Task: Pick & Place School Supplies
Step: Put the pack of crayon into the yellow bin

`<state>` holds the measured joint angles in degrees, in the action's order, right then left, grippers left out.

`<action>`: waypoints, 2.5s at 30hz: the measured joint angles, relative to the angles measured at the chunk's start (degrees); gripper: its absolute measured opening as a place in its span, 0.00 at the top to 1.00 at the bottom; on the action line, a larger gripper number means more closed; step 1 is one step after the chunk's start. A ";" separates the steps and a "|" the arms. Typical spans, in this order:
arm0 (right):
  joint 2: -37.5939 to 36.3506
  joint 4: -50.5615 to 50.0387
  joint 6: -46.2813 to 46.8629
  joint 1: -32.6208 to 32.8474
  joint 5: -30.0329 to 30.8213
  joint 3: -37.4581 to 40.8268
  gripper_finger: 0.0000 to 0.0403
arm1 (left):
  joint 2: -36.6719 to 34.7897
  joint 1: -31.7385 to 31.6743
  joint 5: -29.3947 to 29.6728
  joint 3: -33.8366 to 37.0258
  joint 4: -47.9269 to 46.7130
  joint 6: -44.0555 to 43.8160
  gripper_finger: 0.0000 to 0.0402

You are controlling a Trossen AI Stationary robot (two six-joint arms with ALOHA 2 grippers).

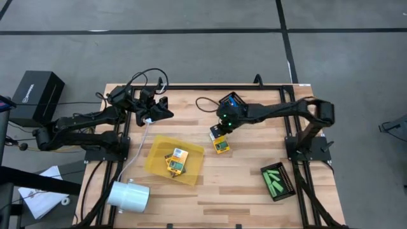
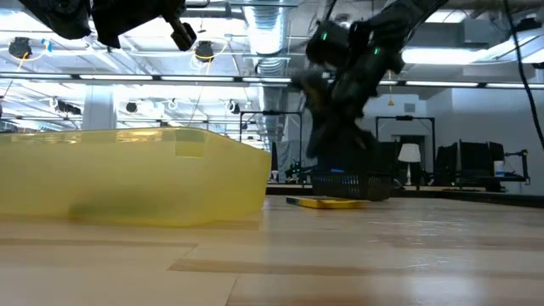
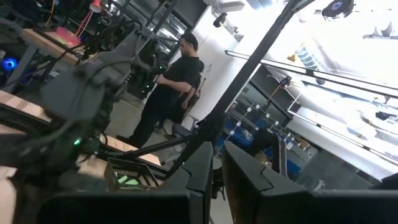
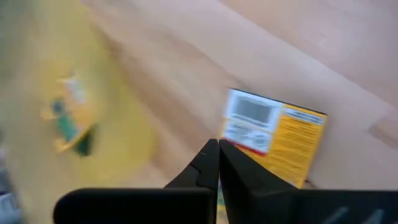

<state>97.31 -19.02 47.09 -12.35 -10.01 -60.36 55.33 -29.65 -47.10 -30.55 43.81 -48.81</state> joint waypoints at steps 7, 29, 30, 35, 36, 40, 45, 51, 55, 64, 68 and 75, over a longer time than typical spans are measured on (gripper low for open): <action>-10.27 -7.07 -0.15 -1.68 0.26 -0.22 0.88 | 0.00 0.00 0.18 0.00 -0.07 0.32 0.93; 5.50 -20.32 2.25 7.60 -8.03 -0.22 0.58 | 0.00 0.00 0.18 0.28 -0.75 0.42 0.93; 6.31 -19.50 2.48 8.06 -8.07 -0.22 0.57 | 0.01 0.00 0.09 0.30 -0.93 0.41 0.93; 8.00 -15.28 5.35 9.12 -8.01 -0.28 0.56 | 0.02 0.00 -0.44 0.33 -1.59 0.39 0.93; 7.96 -14.05 5.86 9.12 -7.86 -0.26 0.56 | 0.00 0.00 -0.47 0.33 -1.67 0.39 0.93; 7.19 -11.65 7.76 8.57 -4.83 -0.27 0.58 | 0.01 0.00 -0.72 0.33 -1.87 0.39 0.93; 6.87 -9.56 9.20 7.21 -2.44 -0.28 0.60 | 0.00 0.00 -1.35 0.33 -1.99 0.37 0.93; 6.87 -4.72 12.18 5.92 0.56 -0.28 0.60 | 0.00 0.00 -1.35 0.33 -2.04 0.37 0.93; 6.87 -4.52 14.40 5.41 2.47 -0.31 0.60 | 0.02 0.00 -1.35 0.33 -2.04 0.34 0.93; 5.97 -7.60 23.61 8.69 11.87 -0.32 0.63 | 0.01 0.00 -1.39 0.33 -2.08 -0.09 0.93; 6.02 -8.00 25.29 10.26 13.13 -0.28 0.65 | 0.00 0.00 -1.39 0.33 -2.32 -0.09 0.93; 0.80 -13.85 28.76 11.98 19.34 -0.38 0.67 | 0.01 0.00 -3.70 0.33 -2.48 -2.59 0.93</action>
<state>98.11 -32.87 75.85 -0.37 9.34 -60.74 55.34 -29.65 -50.80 -30.22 41.33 -51.40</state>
